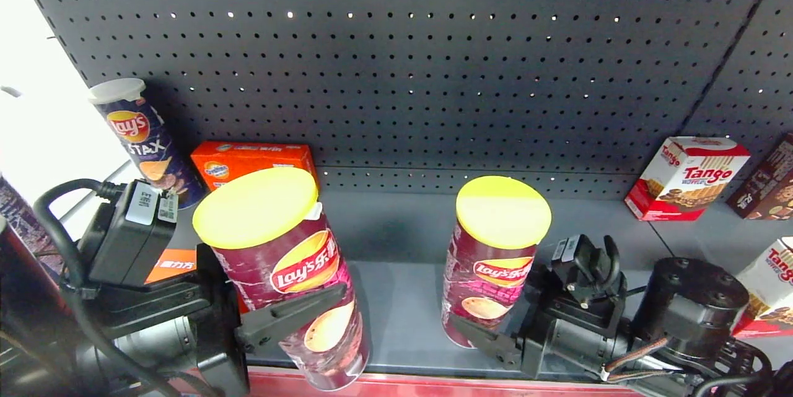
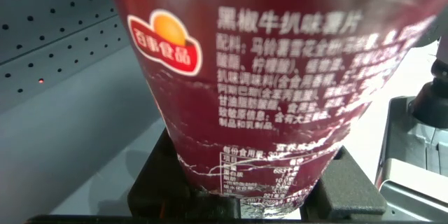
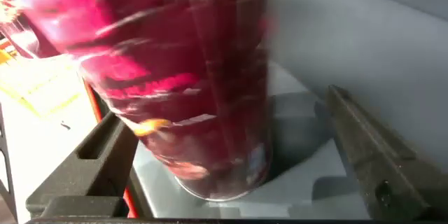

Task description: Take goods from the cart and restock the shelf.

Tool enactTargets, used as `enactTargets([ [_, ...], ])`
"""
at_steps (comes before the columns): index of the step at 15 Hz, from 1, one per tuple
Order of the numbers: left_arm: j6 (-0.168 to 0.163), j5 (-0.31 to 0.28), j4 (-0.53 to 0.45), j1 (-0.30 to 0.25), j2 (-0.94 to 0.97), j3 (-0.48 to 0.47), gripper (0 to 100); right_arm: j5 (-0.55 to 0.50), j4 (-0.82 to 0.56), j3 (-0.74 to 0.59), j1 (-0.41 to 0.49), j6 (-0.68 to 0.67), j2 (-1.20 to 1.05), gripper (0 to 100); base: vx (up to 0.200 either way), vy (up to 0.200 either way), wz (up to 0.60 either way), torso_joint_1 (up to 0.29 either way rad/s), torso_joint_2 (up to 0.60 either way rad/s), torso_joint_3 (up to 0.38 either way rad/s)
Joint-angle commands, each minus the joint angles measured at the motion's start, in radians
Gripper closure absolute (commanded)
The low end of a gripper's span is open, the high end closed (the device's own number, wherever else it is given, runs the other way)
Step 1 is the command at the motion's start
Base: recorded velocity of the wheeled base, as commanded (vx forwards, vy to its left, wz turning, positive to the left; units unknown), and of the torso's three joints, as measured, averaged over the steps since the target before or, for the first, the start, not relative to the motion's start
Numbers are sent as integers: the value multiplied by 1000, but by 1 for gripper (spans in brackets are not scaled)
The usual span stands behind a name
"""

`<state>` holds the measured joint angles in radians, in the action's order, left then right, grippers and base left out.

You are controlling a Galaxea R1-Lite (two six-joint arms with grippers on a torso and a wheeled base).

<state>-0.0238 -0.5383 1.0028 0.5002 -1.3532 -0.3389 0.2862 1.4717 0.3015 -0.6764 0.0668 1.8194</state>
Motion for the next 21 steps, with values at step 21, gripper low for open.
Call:
enactTargets([
  [21,-2,-3,8,8,-1,1,100,-211,-975,-301,222,1,-1365,0,0,0,0,0,0,0],
])
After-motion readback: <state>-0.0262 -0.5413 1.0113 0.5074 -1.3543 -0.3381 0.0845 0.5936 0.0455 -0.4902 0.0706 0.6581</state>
